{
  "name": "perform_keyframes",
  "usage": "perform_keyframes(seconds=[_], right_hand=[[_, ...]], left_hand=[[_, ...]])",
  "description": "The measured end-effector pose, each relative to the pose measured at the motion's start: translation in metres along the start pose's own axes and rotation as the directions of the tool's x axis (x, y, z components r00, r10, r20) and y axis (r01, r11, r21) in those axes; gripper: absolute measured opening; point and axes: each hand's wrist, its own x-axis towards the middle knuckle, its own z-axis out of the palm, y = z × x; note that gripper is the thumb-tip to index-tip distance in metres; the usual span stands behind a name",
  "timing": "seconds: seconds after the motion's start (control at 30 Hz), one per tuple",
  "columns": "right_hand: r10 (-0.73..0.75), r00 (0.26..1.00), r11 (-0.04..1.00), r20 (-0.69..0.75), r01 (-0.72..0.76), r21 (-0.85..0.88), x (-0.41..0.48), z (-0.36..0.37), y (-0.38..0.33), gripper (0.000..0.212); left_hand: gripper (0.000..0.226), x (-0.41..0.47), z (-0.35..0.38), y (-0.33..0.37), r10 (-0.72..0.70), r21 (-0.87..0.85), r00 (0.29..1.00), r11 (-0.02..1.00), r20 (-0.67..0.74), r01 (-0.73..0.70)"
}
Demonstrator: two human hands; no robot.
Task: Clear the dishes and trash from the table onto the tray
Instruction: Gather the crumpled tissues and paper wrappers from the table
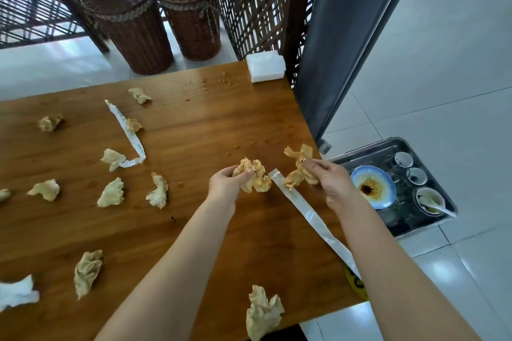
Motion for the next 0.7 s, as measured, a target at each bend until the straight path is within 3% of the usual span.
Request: perform_keyframes(seconds=[0.23, 0.7], right_hand=[[0.04, 0.998, 0.989, 0.049, -0.047, 0.138, -0.011, -0.007, 0.019, 0.031], [0.019, 0.998, 0.997, 0.068, -0.024, 0.075, 0.012, -0.027, 0.019, 0.024]], left_hand=[[0.05, -0.002, 0.014, -0.025, 0.03, 0.034, 0.995, 0.999, -0.09, -0.027], [0.069, 0.022, 0.055, -0.039, 0.145, 0.38, 0.958, 0.924, -0.245, -0.043]])
